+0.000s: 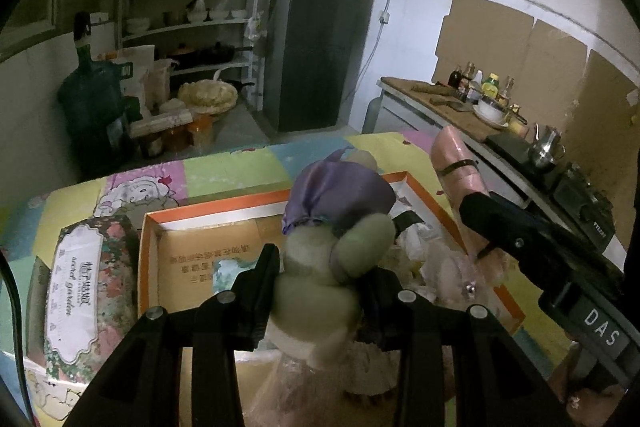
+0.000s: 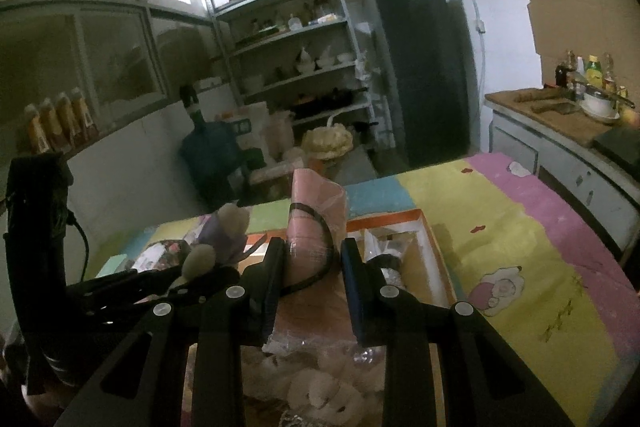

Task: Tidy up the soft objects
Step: 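Lower the plush bear and pink bag into the tray and open both tools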

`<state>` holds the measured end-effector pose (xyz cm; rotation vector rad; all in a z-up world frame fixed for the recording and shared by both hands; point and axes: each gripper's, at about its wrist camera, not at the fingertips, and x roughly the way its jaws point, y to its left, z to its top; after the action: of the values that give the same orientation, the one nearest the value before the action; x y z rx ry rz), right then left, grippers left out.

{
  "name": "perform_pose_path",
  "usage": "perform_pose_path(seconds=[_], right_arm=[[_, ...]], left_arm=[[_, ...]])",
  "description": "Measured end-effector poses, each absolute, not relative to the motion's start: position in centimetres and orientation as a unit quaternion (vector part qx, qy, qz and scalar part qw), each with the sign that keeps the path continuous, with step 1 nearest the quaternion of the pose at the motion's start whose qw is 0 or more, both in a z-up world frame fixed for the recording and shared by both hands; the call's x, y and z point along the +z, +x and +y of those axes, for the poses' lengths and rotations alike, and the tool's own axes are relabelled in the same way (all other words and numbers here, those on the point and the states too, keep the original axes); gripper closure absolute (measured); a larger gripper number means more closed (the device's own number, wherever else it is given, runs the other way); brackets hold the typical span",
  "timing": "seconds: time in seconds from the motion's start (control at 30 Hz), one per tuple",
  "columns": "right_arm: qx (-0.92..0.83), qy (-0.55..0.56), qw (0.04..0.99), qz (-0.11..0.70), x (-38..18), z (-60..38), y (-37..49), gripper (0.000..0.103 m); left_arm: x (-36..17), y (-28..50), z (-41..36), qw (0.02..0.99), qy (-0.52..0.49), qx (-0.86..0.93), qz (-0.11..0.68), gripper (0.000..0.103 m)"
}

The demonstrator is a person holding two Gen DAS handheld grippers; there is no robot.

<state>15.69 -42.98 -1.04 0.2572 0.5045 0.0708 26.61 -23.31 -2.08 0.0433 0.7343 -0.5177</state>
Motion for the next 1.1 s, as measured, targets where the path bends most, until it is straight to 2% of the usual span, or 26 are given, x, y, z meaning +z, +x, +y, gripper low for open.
perform_pose_path(seconds=[1.1], right_arm=[[0.057, 0.109, 0.936, 0.329, -4.6, -43.0, 21.5, 0.073]], left_arm=[[-5.5, 29.6, -24.9, 0.888, 0.031, -0.236, 0.395, 0.064]])
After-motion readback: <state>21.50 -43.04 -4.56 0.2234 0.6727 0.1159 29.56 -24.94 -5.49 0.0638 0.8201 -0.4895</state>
